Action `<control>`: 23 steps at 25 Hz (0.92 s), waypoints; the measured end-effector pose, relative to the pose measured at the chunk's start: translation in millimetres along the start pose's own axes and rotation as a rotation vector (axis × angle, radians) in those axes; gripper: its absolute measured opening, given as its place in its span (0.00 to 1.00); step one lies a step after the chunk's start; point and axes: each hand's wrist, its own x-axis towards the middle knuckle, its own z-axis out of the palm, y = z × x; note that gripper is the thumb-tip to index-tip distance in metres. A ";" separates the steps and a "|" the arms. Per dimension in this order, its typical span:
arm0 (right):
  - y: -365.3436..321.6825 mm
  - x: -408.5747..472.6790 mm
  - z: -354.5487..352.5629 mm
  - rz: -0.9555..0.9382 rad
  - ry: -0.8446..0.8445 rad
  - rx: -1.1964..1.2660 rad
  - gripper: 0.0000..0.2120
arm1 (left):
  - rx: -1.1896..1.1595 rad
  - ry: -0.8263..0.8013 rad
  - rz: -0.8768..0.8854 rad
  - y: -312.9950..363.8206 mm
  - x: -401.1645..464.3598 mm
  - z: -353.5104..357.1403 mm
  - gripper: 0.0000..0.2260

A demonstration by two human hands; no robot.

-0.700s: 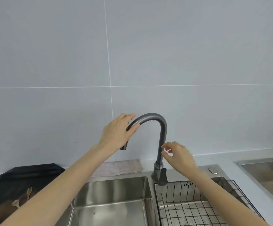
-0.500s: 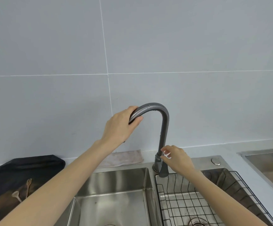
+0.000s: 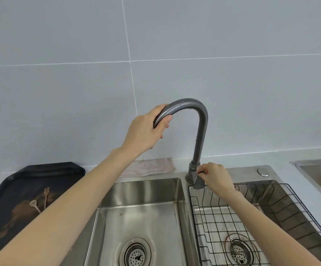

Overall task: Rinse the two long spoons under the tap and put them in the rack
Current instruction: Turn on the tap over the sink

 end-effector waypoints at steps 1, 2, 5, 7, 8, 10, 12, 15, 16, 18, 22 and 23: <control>-0.3 -2.4 -0.9 0.000 -0.003 -0.009 0.10 | 0.005 0.006 -0.001 0.1 -0.2 1.2 0.14; 0.5 -4.6 -0.7 0.000 -0.011 -0.021 0.10 | 0.004 0.013 -0.005 -0.4 -0.2 1.7 0.14; 1.2 -10.8 -1.4 0.003 -0.036 -0.056 0.10 | 0.006 0.022 -0.016 -0.5 -0.3 1.7 0.14; 2.1 -10.7 -1.3 0.009 -0.036 -0.054 0.11 | 0.010 0.026 -0.016 -0.1 -0.9 1.7 0.14; 2.2 -10.5 -0.9 0.013 -0.038 -0.051 0.11 | 0.011 0.028 -0.017 0.0 -1.0 1.8 0.14; 2.0 -11.0 -0.6 0.022 -0.043 -0.045 0.11 | 0.009 0.030 -0.025 0.9 -1.5 1.9 0.14; 2.0 -12.0 -0.4 0.028 -0.043 -0.040 0.11 | 0.001 0.033 -0.033 2.1 -2.5 1.8 0.14; 1.1 -12.7 0.2 0.022 -0.037 -0.064 0.12 | 0.009 0.036 -0.022 3.9 -4.7 1.7 0.14; 0.8 -13.2 0.5 0.021 -0.035 -0.078 0.12 | 0.011 0.042 -0.012 3.8 -5.4 1.8 0.14; 0.4 -14.7 0.1 0.021 -0.034 -0.097 0.13 | 0.019 0.055 0.008 3.6 -6.6 2.2 0.15; -1.1 -20.9 -2.1 0.002 -0.044 -0.128 0.14 | 0.083 0.045 -0.019 4.6 -14.1 -2.0 0.19; -2.4 -22.5 -3.2 -0.011 -0.047 -0.131 0.14 | 0.091 0.042 -0.027 4.2 -17.5 -3.6 0.20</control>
